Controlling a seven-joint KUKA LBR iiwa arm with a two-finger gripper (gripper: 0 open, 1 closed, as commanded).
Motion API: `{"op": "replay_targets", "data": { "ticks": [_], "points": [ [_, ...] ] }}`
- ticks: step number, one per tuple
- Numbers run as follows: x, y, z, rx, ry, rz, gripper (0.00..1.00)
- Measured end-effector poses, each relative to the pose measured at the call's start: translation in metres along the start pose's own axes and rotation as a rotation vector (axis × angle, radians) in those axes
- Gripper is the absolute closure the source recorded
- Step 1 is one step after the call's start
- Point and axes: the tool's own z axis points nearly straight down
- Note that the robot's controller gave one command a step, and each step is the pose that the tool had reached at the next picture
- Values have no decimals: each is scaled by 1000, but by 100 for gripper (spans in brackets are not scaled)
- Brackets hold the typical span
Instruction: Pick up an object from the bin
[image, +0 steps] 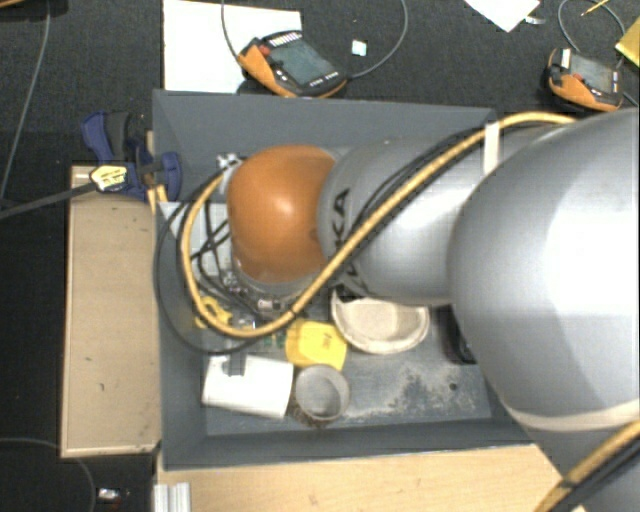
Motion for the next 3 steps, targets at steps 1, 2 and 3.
{"op": "replay_targets", "data": {
  "ticks": [1, 2, 3],
  "points": [
    [-2, -1, -3, -1, -6, 6, 0],
    [-26, -16, 34, -5, -13, 29, 0],
    [-37, -25, 67, -5, -9, 171, 0]
  ]
}}
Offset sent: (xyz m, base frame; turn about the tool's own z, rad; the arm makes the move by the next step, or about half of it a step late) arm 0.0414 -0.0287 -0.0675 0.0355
